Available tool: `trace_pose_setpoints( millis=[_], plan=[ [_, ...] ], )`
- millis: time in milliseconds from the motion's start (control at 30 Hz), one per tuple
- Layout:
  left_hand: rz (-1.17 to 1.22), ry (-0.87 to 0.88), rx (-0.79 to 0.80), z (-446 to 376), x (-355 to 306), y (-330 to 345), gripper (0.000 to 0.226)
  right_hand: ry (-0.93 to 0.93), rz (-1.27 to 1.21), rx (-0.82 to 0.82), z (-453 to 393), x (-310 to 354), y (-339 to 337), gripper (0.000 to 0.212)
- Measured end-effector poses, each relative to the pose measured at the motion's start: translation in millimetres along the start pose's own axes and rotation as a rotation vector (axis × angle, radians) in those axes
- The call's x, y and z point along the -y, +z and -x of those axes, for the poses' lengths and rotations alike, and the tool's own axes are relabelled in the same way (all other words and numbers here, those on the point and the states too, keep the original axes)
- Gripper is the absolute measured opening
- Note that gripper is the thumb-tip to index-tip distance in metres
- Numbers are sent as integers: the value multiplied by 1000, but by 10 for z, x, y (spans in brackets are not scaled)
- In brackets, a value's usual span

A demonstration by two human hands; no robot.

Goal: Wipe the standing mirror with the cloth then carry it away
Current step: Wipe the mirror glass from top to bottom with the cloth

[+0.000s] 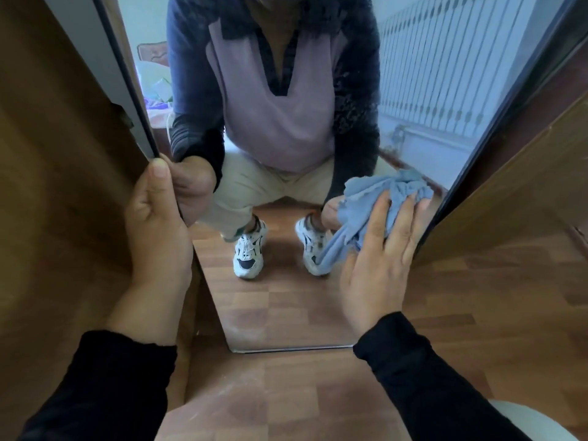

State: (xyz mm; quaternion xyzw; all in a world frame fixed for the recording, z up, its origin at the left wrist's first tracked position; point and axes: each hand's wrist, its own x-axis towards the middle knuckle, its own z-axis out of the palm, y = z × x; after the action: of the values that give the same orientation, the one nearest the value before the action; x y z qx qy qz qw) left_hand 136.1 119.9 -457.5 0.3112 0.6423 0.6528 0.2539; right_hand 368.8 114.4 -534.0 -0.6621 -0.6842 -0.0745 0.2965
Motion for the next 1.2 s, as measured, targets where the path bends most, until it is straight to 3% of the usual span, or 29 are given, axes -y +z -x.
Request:
trace_pose_setpoints(
  millis=[100, 233, 367, 500, 633, 733, 900, 1067, 1133, 1200],
  plan=[
    [6, 8, -7, 5, 1, 2, 29, -130, 100, 60, 165, 54, 128, 91],
    [-15, -9, 0, 9, -28, 4, 32, -294, 105, 144, 397, 106, 286, 83],
    [-16, 36, 39, 28, -18, -30, 34, -315, 98, -103, 291, 95, 213, 49],
    [-29, 10, 52, 28, 57, -92, 36, -197, 55, -266, 60, 112, 45, 50],
    [-88, 45, 111, 55, 58, -143, 41, -106, -111, -159, -61, 111, -100, 54],
    [-134, 125, 130, 50, 114, -194, 31, -83, -165, -136, -94, 170, -137, 53],
    [-174, 178, 109, 23, 209, -227, 25, -192, -171, -142, -24, 266, -51, 27],
    [-202, 153, 119, 19, 216, -243, 25, -351, -144, -19, 132, 323, 129, 21],
    [-201, 142, 133, 20, 231, -264, 28, -316, -187, -10, 113, 335, 108, 28],
    [-203, 141, 137, 19, 241, -290, 34, -254, -244, -38, 64, 380, 24, 48]
  ],
)
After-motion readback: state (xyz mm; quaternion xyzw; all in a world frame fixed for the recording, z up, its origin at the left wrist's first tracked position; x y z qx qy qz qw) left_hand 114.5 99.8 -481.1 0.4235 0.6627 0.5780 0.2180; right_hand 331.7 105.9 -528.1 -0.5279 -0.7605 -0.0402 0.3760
